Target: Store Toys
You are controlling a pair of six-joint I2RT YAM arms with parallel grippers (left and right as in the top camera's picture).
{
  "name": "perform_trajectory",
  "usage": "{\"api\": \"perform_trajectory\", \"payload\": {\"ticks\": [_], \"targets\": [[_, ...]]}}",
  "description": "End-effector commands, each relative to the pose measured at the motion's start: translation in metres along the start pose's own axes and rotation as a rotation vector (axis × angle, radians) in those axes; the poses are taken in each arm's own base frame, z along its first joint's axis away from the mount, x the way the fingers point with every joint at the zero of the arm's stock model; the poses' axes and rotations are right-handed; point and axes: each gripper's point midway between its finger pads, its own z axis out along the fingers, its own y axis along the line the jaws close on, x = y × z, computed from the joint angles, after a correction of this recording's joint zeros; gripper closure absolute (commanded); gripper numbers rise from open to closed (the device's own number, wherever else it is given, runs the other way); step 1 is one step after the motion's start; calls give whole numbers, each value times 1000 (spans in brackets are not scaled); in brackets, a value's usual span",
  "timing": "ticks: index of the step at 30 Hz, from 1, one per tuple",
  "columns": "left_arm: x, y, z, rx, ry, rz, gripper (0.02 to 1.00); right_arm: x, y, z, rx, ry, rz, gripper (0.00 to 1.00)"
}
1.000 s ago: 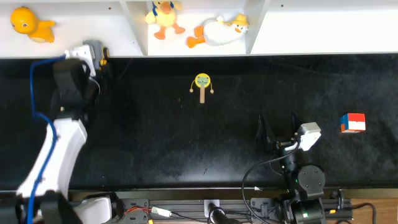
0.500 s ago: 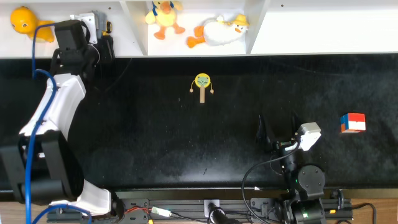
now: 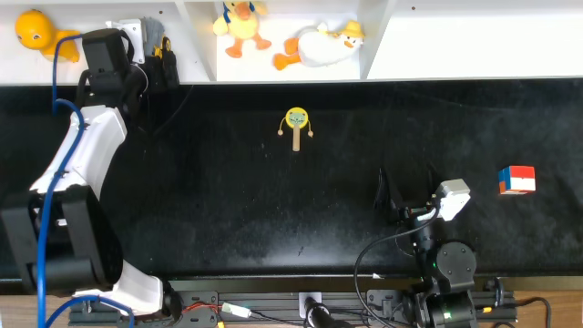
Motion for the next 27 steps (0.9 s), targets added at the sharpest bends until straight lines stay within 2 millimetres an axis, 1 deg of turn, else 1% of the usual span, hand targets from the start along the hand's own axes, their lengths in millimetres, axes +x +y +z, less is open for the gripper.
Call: {"api": "perform_trajectory", "payload": {"ticks": [1, 4, 6, 12, 15, 17, 19, 21, 23, 27], "targets": [[-18, -1, -15, 5, -34, -8, 20, 3, -2, 0, 4, 0, 7, 5], [-24, -2, -40, 3, -37, -7, 20, 3, -2, 0, 4, -1, 7, 5], [-24, -4, -63, 2, -23, -8, 20, 3, -2, 0, 4, 0, 7, 5], [-19, -10, -144, 1, -1, -10, 20, 3, -2, 0, 4, 0, 7, 5], [-11, -13, -185, 2, -1, -10, 20, 3, -2, 0, 4, -1, 7, 5], [-2, -15, -210, 2, 6, -11, 20, 3, -2, 0, 4, 0, 8, 5], [7, -16, -232, 2, 10, -11, 23, 3, -2, 0, 4, 0, 7, 5], [16, -18, -249, 2, 14, -11, 20, 3, -2, 0, 4, -1, 8, 7], [23, -19, -261, 2, 18, -11, 20, 3, -2, 0, 5, 0, 7, 5], [32, -20, -273, 2, 28, -12, 20, 3, -2, 0, 4, -1, 7, 7]]}}
